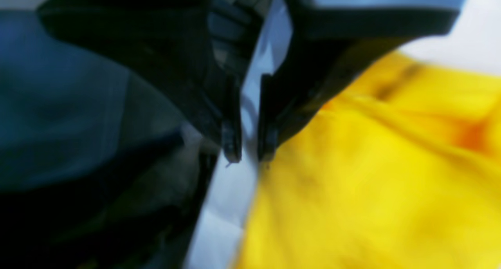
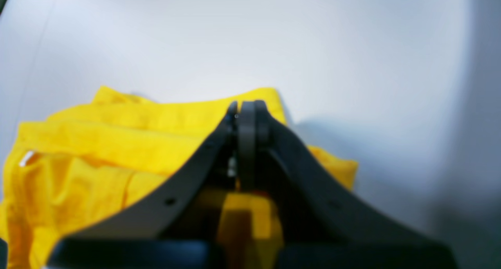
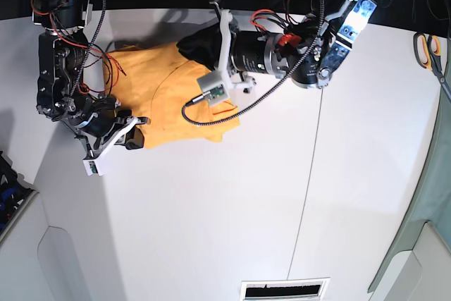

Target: Layout the t-shirt on the table in an organized manner, then fold the t-shirt properly

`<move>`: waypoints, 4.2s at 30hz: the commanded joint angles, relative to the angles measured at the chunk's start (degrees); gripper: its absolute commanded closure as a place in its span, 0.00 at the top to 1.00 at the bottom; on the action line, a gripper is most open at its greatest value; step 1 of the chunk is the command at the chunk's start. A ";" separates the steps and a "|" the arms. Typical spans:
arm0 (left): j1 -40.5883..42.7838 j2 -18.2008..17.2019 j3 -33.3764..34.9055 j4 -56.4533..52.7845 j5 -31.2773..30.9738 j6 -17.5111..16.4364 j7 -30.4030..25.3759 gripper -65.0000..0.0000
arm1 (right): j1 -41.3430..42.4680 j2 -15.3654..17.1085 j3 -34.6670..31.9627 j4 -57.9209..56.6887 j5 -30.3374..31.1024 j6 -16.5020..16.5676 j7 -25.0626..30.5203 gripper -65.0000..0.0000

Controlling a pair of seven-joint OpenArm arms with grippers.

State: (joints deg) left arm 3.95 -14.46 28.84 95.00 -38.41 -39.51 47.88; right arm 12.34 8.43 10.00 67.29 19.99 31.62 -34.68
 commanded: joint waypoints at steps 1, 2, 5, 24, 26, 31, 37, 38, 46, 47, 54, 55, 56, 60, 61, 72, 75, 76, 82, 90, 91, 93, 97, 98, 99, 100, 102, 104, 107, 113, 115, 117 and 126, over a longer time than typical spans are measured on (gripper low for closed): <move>-0.74 -0.17 0.66 -0.39 0.28 -0.49 -2.75 0.13 | 0.94 0.48 0.04 0.31 0.22 0.33 1.20 0.00; -0.76 -0.17 1.33 -1.84 1.25 -0.49 -4.48 0.13 | 0.72 0.61 0.02 0.09 0.13 0.35 1.20 0.00; -1.11 -0.15 1.22 -7.26 5.35 -0.49 -8.90 0.13 | -0.57 1.51 0.00 0.11 0.92 0.35 1.18 0.00; -12.26 -0.17 -16.65 -20.15 6.12 -0.49 -9.75 0.13 | -14.78 -1.11 0.00 5.16 18.60 1.42 -2.91 0.00; -12.55 -0.20 -16.65 -20.15 6.34 -0.49 -9.70 0.13 | -15.08 -2.97 0.00 5.70 18.56 1.44 -3.02 0.00; -13.38 -2.80 -16.68 -20.15 6.67 -0.13 -9.73 0.13 | -14.60 -5.25 0.02 7.32 18.51 1.42 -2.95 0.00; -13.44 -9.09 -20.83 -20.02 1.86 -0.49 -8.11 0.13 | -14.60 -5.27 0.07 12.92 15.28 1.42 -2.69 0.00; -13.44 -9.88 -21.38 -19.67 -0.81 -0.49 -6.10 0.13 | -14.58 -5.25 0.07 13.77 14.49 1.42 -2.54 0.00; -5.16 -10.62 -21.35 -2.75 -19.23 -0.49 5.07 0.10 | -14.58 -5.25 0.07 14.99 6.27 1.29 1.14 0.00; -3.39 -10.21 -21.35 -0.48 -19.23 -0.49 5.07 0.09 | -14.58 -5.27 0.07 14.99 5.38 1.16 1.31 0.00; 3.52 -5.05 -18.64 -0.68 -11.85 -0.49 1.03 0.09 | -14.60 -5.27 0.04 14.29 4.22 1.16 1.42 0.00; 3.67 -4.09 -17.99 -1.95 -9.84 -0.49 -0.22 0.09 | -14.60 -5.27 0.04 14.03 4.22 1.18 1.42 0.00; 3.67 -3.23 -17.53 -3.43 -7.78 -0.49 -1.62 0.09 | -14.62 -5.29 0.04 13.75 4.24 1.18 1.42 0.00; 2.51 -1.16 -17.27 -10.43 -1.33 -0.49 -6.95 0.09 | -15.17 -5.31 0.04 13.07 4.72 1.18 0.17 0.00; 1.57 -1.01 -17.29 -12.33 -0.61 -0.49 -7.41 0.09 | -15.43 -5.29 0.04 13.07 5.25 1.16 -0.35 0.00; -10.58 -0.96 -17.27 -21.49 2.40 -0.49 -7.65 0.09 | -21.70 -6.10 -1.51 13.14 13.07 1.53 -1.36 0.00; -11.72 -0.94 -17.27 -21.49 2.69 -0.49 -7.67 0.09 | -22.49 -6.73 -4.07 13.16 13.05 1.62 -1.31 0.00; -11.76 -0.92 -17.27 -21.49 2.62 -0.49 -7.72 0.09 | -22.53 -6.71 -5.18 13.16 13.05 1.62 -1.27 0.00; -11.58 -0.96 -17.29 -21.46 2.56 -0.49 -7.78 0.09 | -22.34 -6.60 -7.02 13.31 13.00 1.60 -1.11 0.00; -11.21 -5.51 -17.29 -16.96 -5.31 -0.49 -5.49 0.09 | -22.38 -5.97 -4.79 16.41 10.10 1.57 -2.16 0.00; -10.99 -6.34 -17.29 -15.69 -6.47 -0.49 -4.46 0.09 | -22.38 -5.42 -4.04 17.20 10.03 1.57 -2.69 0.00; -9.88 -8.22 -17.29 -12.83 -8.94 -0.49 -2.75 0.09 | -22.53 -3.78 -2.73 19.26 10.05 1.57 -4.35 0.00; -4.39 -12.33 -17.73 -7.45 -10.05 -0.49 -1.25 0.09 | -24.17 1.18 -2.14 23.93 13.18 1.53 -9.16 0.00; -2.25 -13.18 -18.49 -6.21 -10.05 -0.49 -1.22 0.09 | -25.31 2.62 -2.14 24.90 14.21 1.53 -9.53 0.00; 0.22 -13.81 -19.67 -4.92 -10.05 -0.49 -1.22 0.09 | -26.64 4.09 -2.14 25.68 15.04 1.53 -9.53 0.00; 2.82 -14.32 -21.16 -3.61 -10.05 -0.49 -1.22 0.09 | -28.13 5.55 -2.14 26.25 15.54 1.53 -9.49 0.00; 8.17 -14.78 -24.98 -1.18 -10.23 -0.49 -1.07 0.09 | -31.06 8.07 -2.14 26.82 16.20 1.53 -9.49 0.00; 13.94 -14.75 -29.22 1.27 -10.29 -0.49 -1.11 0.09 | -34.01 10.10 -2.14 26.86 16.55 1.60 -9.46 0.00; 22.64 -14.16 -34.42 3.52 -10.10 -0.49 -1.22 0.09 | -38.64 12.48 -2.14 26.86 16.96 1.66 -8.76 0.00; 36.39 -7.63 -40.89 3.72 -1.95 -0.49 -5.99 0.09 | -44.87 15.89 -2.25 26.84 20.11 1.66 -8.85 0.00; 39.89 -5.18 -41.18 3.67 3.93 -0.49 -9.62 0.09 | -46.66 16.22 -2.32 26.80 20.11 1.66 -8.85 0.00; 42.58 -3.23 -41.18 3.02 8.35 -0.49 -12.68 0.09 | -48.35 16.31 -3.02 26.47 19.56 1.64 -8.83 0.00; 38.23 -2.71 -33.68 -22.29 10.19 3.65 -18.62 0.09 | -48.22 16.28 -18.34 11.34 0.35 -0.44 -1.05 0.00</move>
State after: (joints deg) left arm 41.28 -16.91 -4.51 71.77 -27.92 -35.48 29.54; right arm -35.66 24.03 -8.82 77.95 19.73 31.00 -35.81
